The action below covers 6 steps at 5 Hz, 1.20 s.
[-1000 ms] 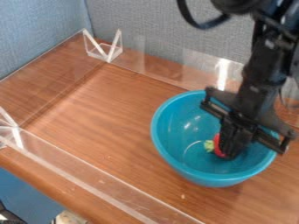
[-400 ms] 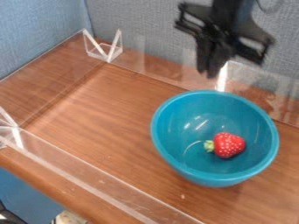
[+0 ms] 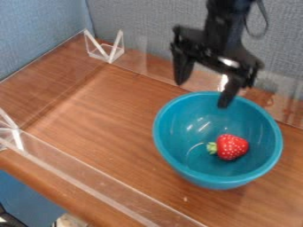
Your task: Remove the strawberry from inside the blue bowl and put it on the table
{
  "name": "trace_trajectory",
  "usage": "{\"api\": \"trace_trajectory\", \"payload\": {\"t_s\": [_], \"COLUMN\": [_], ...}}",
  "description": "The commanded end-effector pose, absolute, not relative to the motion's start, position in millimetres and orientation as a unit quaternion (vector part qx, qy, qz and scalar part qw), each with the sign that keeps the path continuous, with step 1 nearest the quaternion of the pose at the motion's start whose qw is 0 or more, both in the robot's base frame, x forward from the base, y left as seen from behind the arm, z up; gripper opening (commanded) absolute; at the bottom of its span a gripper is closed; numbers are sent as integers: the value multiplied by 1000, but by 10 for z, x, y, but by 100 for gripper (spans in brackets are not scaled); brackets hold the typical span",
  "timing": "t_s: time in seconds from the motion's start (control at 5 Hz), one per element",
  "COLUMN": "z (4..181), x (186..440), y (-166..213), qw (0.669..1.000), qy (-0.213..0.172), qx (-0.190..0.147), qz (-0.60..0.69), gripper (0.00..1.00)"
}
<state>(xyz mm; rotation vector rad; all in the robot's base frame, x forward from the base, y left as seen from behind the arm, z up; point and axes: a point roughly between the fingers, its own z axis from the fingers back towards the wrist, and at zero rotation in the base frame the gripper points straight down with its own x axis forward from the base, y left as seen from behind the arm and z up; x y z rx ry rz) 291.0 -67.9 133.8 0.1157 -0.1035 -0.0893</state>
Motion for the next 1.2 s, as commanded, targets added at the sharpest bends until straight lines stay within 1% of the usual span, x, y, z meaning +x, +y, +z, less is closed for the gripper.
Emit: {"api": "trace_trajectory", "payload": {"t_s": [0.0, 0.2, 0.4, 0.6, 0.8, 1.0], "z": [1263, 1064, 849, 692, 607, 565], "x": [2887, 2888, 2885, 2906, 2929, 2943], "y": [-894, -1100, -1204, -1219, -1221, -1216], "qw": [995, 994, 994, 994, 995, 995], "qy": [-57, -49, -34, -17, -8, -6], "qx": [49, 49, 50, 50, 52, 53], "qz": [-66, -85, -93, -92, -89, -86], "gripper": [100, 100, 100, 100, 100, 0]}}
